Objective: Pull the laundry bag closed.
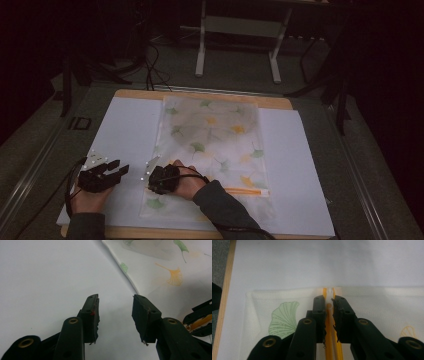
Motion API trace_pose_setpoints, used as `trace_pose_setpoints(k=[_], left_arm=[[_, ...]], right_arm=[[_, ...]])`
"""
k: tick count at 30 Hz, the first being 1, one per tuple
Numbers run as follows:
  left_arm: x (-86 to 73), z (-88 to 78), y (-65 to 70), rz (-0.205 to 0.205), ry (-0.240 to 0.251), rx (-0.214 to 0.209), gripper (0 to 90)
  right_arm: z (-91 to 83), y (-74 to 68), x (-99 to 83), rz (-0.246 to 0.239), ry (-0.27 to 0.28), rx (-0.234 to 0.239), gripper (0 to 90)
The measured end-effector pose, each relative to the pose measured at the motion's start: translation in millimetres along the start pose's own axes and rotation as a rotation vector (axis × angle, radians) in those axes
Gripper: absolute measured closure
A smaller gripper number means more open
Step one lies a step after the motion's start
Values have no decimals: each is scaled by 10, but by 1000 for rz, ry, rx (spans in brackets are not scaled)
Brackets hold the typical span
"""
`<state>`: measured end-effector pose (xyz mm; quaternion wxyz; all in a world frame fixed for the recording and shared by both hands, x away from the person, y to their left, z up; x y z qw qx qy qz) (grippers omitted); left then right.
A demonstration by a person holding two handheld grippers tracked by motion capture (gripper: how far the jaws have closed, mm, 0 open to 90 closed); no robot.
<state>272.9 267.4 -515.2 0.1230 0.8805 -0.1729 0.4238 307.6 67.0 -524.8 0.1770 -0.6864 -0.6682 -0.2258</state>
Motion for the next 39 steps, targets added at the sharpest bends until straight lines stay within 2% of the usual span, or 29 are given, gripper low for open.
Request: trace_pose_setpoints(k=[6, 13, 17, 21, 24, 29, 33, 39], left_arm=[[-1, 3, -1, -3, 0, 0, 573], [-1, -1, -6, -2, -1, -1, 573], [-1, -1, -3, -3, 2, -1, 573], [-1, -4, -3, -3, 2, -2, 573], [-3, -6, -5, -5, 1, -2, 573], [-2, -3, -3, -6, -4, -10, 573], [-2, 1, 8, -8, -6, -23, 579], [-3, -2, 21, -6, -14, -42, 601]], right_arm=[[22, 17, 8, -3, -23, 1, 757], [80, 6, 41, -9, -92, 1, 753], [96, 24, 78, 8, -116, 5, 758], [109, 43, 117, 23, -153, 23, 781], [122, 63, 132, 24, -159, 46, 809], [132, 124, 141, 65, -164, 84, 834], [127, 86, 170, 21, -187, 52, 841], [107, 47, 155, -2, -170, 20, 842]])
Point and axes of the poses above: each handheld gripper's, and its own axes: z roughly forward along the jaws, x roughly out of its top, y roughly to its right, the point moved 2 cm from there along z, roughly forward along the jaws
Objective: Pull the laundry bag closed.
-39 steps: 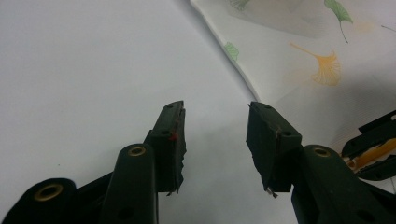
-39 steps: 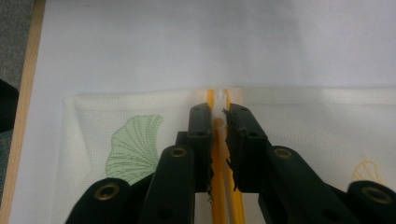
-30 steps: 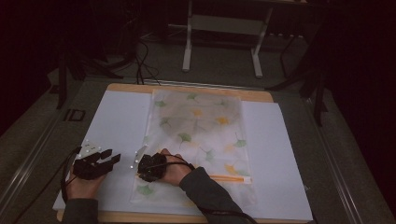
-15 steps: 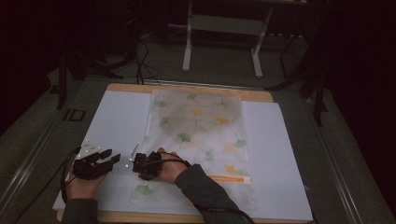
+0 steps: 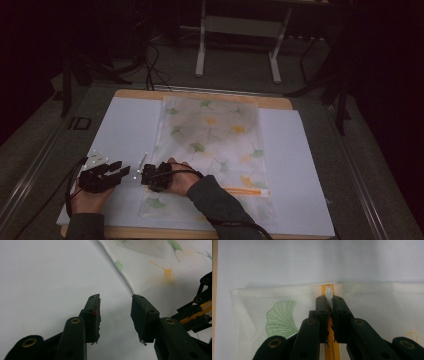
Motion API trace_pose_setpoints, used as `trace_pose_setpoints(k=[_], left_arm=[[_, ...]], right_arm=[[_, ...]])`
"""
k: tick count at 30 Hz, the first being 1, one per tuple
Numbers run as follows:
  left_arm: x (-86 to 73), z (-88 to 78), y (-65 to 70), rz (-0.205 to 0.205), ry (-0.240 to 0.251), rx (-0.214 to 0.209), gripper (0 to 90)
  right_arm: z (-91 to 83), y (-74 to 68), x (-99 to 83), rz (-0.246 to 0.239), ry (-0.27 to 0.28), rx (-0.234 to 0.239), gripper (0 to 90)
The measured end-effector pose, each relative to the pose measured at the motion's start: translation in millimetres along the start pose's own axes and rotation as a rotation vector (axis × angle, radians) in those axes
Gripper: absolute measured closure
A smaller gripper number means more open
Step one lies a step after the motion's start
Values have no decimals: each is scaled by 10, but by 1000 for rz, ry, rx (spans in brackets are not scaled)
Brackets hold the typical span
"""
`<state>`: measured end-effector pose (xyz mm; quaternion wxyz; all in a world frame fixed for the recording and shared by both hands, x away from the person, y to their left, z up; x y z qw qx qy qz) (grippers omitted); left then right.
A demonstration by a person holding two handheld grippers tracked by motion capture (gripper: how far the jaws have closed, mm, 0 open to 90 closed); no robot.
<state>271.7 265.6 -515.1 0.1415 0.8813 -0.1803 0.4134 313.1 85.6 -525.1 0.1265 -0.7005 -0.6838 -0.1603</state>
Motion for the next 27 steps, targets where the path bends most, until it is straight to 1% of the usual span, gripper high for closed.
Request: trace_pose_setpoints(k=[4, 7, 9, 13, 17, 20, 23, 25, 26, 27], left_arm=[[4, -4, 13, 2, -5, -8, 604], [6, -6, 25, 8, -11, -15, 600], [6, -11, 34, 13, -18, -30, 601], [4, -13, 45, 15, -22, -47, 600], [3, -25, 55, 10, -24, -67, 614], [8, -36, 64, 4, -27, -80, 614], [7, -30, 75, -14, -34, -98, 611], [4, -24, 86, -20, -49, -112, 610], [4, -18, 98, -37, -56, -128, 605], [3, -18, 102, -36, -62, -136, 601]], right_arm=[[-23, -9, -14, -17, 5, -6, 842], [-45, -9, -20, -13, 14, -9, 842], [-56, -10, -20, -15, 18, -11, 843], [-73, -13, -18, -20, 23, -19, 842], [-89, -21, -18, -23, 32, -25, 843], [-108, -19, -19, -24, 45, -28, 843], [-129, -23, -23, -25, 54, -33, 843], [-136, -25, -25, -28, 55, -34, 843], [-138, -25, -26, -29, 55, -35, 843], [-142, -26, -27, -28, 57, -36, 843]])
Point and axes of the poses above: each handheld gripper's, and its own axes: z roughly forward along the jaws, x roughly out of its top, y roughly to its right, the point moved 2 cm from there along z, roughly forward along the jaws
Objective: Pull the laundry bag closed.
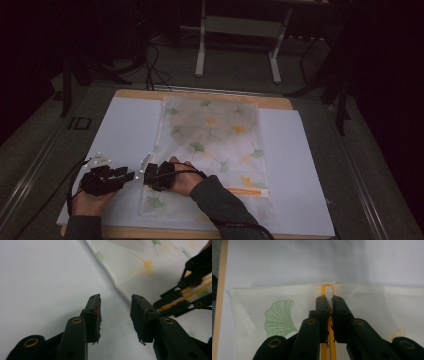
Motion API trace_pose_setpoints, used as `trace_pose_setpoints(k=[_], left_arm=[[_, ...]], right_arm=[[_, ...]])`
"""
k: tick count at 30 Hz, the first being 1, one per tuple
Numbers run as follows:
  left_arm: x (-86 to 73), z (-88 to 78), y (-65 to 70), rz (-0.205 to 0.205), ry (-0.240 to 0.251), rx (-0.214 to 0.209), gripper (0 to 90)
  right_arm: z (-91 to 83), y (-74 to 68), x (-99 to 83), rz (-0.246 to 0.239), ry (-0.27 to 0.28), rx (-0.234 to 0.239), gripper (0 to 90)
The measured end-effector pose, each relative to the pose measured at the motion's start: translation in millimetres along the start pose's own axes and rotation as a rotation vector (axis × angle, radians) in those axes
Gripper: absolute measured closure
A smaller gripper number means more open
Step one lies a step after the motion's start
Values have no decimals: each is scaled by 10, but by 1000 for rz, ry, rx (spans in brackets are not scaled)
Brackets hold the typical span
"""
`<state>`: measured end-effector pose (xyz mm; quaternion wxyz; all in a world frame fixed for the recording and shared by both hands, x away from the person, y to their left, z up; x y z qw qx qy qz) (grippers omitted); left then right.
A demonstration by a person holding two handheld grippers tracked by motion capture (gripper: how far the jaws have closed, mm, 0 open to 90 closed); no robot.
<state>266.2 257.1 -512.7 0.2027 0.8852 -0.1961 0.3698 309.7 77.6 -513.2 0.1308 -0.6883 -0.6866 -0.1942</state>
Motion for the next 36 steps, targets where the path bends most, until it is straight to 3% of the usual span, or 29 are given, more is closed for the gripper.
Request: trace_pose_setpoints(k=[5, 9, 21, 36], left_arm=[[-7, 17, 26, -16, -32, -42, 594], [-7, 17, 48, -39, -40, -104, 579], [-39, 130, 106, -88, -105, -198, 492], [-60, 226, 143, -109, -156, -243, 453]], right_arm=[[-13, -2, -7, 5, 8, -3, 843], [-19, -6, -6, 0, 18, -10, 843], [-73, 7, -12, 1, 45, -21, 843], [-135, 18, -11, 1, 64, -30, 843]])
Point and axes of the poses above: each handheld gripper's, and its own axes: z roughly forward along the jaws, x roughly out of its top, y roughly to its right, the point moved 2 cm from there along z, roughly forward along the jaws
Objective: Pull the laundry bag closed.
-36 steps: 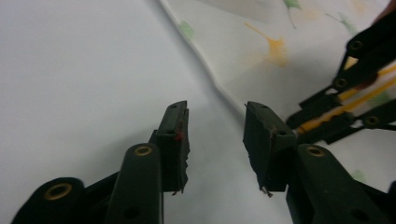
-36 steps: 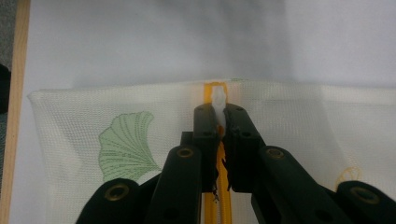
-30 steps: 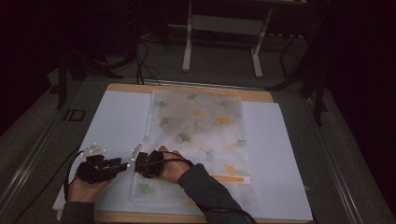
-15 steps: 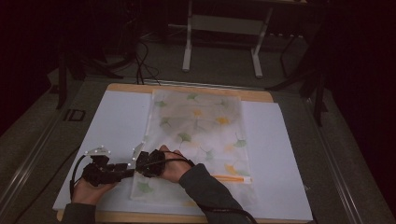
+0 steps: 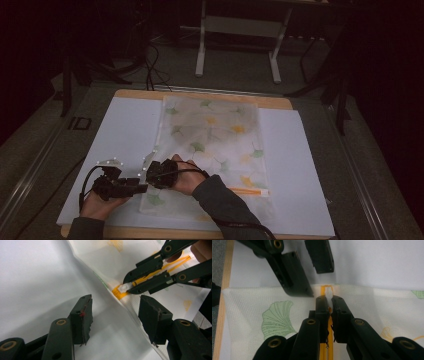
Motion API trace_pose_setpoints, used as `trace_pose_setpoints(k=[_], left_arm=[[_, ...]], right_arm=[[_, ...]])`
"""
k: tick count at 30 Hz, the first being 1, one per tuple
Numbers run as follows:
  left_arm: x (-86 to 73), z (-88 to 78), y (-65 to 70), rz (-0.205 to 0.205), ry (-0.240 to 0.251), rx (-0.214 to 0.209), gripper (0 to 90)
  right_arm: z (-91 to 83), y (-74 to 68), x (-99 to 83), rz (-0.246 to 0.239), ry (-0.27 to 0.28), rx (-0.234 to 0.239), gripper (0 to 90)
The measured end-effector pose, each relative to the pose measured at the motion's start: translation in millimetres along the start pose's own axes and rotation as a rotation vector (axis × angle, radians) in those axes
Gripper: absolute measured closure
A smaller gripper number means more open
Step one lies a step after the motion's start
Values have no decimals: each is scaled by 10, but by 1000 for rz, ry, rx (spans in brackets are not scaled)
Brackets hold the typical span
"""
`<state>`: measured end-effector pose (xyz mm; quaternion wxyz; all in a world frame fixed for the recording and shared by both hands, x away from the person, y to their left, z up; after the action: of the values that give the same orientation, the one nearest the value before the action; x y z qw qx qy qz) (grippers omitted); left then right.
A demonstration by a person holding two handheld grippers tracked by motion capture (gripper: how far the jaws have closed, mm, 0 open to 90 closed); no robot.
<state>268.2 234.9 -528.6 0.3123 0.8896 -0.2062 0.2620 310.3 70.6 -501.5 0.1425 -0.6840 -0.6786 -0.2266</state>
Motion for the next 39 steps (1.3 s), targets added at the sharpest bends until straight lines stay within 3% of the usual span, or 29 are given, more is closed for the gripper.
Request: trace_pose_setpoints(k=[16, 29, 39], left_arm=[[0, 119, 16, -35, -51, -67, 520], [16, 237, 40, -12, -86, -132, 601], [12, 233, 35, -2, -80, -124, 863]], right_arm=[[-10, -6, 20, -4, 18, -6, 843], [-30, -17, 52, -14, 32, -7, 843], [-44, -10, 32, -16, 25, -6, 843]])
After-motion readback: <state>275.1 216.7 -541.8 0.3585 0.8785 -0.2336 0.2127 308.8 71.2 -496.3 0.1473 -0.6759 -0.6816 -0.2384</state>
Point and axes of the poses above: each handheld gripper's, and its own axes: z roughly forward along the jaws, x roughly out of its top, y roughly to its right, the point moved 2 cm from there along z, roughly forward along the jaws
